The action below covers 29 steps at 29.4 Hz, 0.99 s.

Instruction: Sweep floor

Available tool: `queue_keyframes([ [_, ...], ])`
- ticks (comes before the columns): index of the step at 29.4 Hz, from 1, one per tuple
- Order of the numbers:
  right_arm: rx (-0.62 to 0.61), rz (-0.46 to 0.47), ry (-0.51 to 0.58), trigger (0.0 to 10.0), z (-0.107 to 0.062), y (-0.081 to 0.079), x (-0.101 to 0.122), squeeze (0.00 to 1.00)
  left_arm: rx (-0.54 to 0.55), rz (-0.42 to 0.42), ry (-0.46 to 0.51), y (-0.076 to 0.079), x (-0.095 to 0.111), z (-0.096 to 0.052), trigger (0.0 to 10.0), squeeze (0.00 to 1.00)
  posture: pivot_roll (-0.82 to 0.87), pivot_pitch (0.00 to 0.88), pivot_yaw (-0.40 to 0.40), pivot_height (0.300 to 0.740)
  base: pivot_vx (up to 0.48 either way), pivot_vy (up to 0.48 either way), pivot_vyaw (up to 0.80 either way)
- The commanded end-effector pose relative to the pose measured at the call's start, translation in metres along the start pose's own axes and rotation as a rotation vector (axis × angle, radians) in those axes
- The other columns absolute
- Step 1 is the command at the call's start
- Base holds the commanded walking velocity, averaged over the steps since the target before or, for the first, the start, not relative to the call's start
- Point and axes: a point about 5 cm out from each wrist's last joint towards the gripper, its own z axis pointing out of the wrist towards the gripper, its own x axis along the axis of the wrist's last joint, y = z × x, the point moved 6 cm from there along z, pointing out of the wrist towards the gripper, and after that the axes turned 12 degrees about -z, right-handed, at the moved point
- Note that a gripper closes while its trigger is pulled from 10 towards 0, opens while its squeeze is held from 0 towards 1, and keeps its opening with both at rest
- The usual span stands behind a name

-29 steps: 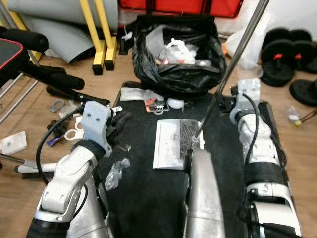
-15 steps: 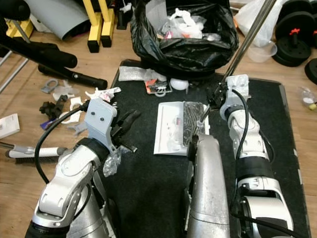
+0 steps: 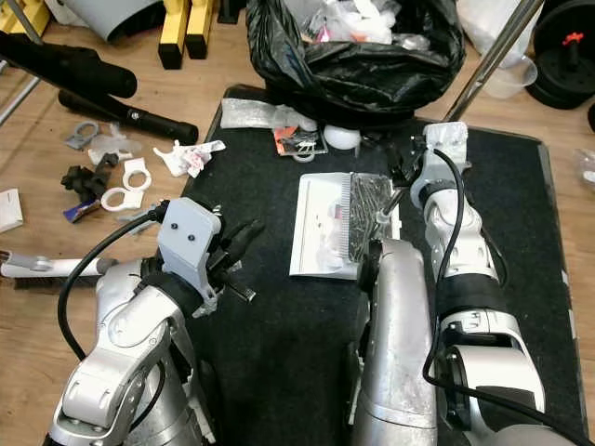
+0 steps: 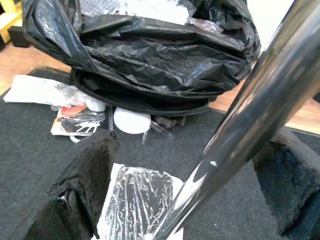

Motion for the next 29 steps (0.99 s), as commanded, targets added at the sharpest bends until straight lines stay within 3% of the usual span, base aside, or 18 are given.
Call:
queue_keyframes([
  [1,-0.057,0.005,-0.005,10.0,0.001,0.014,-0.001,0.00,-0.041,-0.010,-0.029,0.008,-0.005,-0.004,10.0,0.00,-0.07,0.320,-0.116,0.300,0.000,0.000,0.00],
  [13,-0.137,0.083,0.055,10.0,0.008,0.035,0.013,0.00,-0.029,-0.014,-0.029,0.007,-0.002,-0.005,10.0,0.00,-0.07,0.335,-0.120,0.300,0.000,0.000,0.00],
  [14,-0.140,0.089,0.069,8.0,0.008,0.036,0.016,0.00,-0.028,-0.013,-0.029,0.006,-0.001,-0.005,10.0,0.00,-0.07,0.336,-0.121,0.300,0.000,0.000,0.00],
  [15,-0.143,0.090,0.077,0.0,0.008,0.037,0.018,0.00,-0.026,-0.013,-0.030,0.006,-0.001,-0.005,10.0,0.00,-0.07,0.336,-0.121,0.300,0.000,0.000,0.00],
  [29,-0.171,0.089,0.093,0.0,0.006,0.046,0.017,0.00,-0.021,-0.017,-0.026,0.005,0.000,-0.002,10.0,0.00,-0.08,0.336,-0.121,0.300,0.000,0.000,0.00],
])
